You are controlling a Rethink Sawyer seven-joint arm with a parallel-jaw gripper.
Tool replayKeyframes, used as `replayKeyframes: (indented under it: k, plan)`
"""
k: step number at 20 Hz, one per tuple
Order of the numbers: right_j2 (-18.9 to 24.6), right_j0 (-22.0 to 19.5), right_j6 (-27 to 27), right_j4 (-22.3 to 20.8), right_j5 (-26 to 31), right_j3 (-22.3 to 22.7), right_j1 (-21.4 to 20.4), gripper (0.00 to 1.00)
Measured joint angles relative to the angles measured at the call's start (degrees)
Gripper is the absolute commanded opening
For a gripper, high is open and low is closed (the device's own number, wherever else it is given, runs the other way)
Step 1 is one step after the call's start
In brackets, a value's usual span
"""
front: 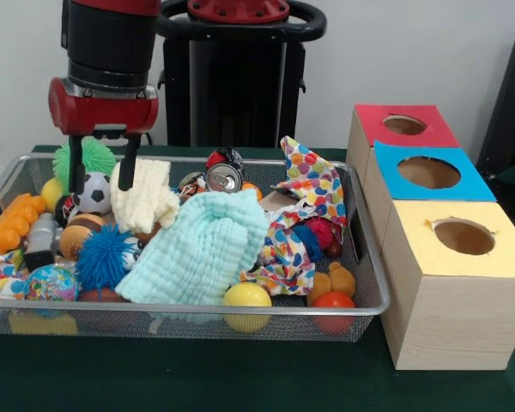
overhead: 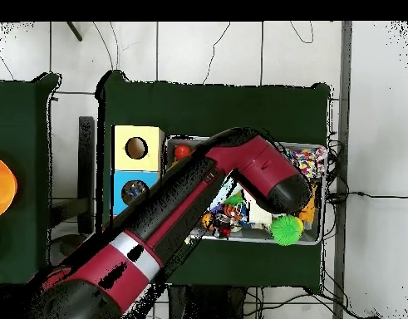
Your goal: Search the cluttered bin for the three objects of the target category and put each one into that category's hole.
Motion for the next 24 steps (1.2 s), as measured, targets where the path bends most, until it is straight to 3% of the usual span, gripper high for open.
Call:
replayKeyframes:
  k: [24]
  plan:
    - [0.4, -3.0, 0.0, 0.0, 0.0, -7.4, 4.5, 1.00]
